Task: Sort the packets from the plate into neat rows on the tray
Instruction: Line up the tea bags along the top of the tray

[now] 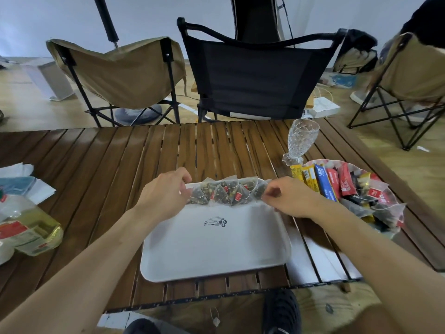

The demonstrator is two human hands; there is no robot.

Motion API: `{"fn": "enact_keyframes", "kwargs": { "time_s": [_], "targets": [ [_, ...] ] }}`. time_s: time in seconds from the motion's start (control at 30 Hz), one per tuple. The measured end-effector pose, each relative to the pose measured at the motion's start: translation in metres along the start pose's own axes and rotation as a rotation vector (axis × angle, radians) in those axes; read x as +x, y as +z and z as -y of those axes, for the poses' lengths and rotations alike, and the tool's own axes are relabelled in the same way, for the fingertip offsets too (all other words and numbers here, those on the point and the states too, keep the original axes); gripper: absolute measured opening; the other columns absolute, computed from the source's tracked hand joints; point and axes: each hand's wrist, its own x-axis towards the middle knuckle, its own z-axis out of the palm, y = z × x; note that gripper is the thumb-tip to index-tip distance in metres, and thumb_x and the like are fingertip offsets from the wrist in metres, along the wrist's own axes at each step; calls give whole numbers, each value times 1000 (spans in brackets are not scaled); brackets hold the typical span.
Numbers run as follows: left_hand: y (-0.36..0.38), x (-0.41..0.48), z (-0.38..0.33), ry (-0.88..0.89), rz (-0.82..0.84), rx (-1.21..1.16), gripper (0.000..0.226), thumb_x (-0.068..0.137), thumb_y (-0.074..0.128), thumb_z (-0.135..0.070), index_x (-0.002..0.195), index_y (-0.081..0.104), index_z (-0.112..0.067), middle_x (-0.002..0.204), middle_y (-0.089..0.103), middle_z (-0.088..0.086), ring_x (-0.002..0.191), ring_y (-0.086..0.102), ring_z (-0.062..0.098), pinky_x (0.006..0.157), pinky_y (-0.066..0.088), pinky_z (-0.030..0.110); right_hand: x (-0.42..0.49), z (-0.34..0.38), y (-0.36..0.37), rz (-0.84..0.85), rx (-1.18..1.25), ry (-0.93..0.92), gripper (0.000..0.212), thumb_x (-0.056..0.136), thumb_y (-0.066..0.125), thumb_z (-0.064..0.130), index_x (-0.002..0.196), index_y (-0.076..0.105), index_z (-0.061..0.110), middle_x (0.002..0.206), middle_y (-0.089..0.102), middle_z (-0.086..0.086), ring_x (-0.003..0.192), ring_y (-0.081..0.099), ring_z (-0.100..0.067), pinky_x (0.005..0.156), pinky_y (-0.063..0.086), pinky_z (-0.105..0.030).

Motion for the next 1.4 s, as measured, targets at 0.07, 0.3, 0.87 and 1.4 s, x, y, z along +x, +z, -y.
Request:
{"fn": "enact_keyframes", "kwargs": {
  "time_s": [0.07, 0.3, 0.87, 1.4],
  "targets": [
    [-4, 3, -13, 5, -44, -40, 15, 100, 65, -39, 113, 58, -34, 95, 67, -17, 82, 64, 5, 70, 58, 33, -2, -5, -8, -60, 55, 25, 11, 96, 68, 32, 89, 73, 26, 88, 71, 8, 84, 67, -10, 73, 52, -24],
    [3, 16, -75, 90, -59, -106, 12, 100, 61, -28, 109, 61, -36, 98, 66, -17, 87, 65, 11, 72, 55, 34, -27, -49, -60, -400, 58, 233, 6, 96, 68, 28, 93, 73, 27, 89, 71, 9, 84, 65, -10, 67, 45, -19],
    [13, 17, -84, 128, -11, -113, 11, 99, 60, -25, 100, 64, -35, 95, 67, -17, 84, 64, 9, 70, 55, 35, -64, -68, -106, -616, 178, 312, 5, 96, 70, 27, 96, 74, 29, 90, 71, 14, 77, 63, 1, 64, 50, -22],
    [-11, -16, 42, -65, 51, -74, 9, 105, 56, -35, 108, 64, -37, 103, 69, -13, 86, 66, 10, 73, 61, 30, -4, 74, 47, 6, 293, -107, 9, 93, 71, 18, 100, 77, 18, 86, 73, 9, 74, 68, -6, 67, 49, -15]
  ]
}}
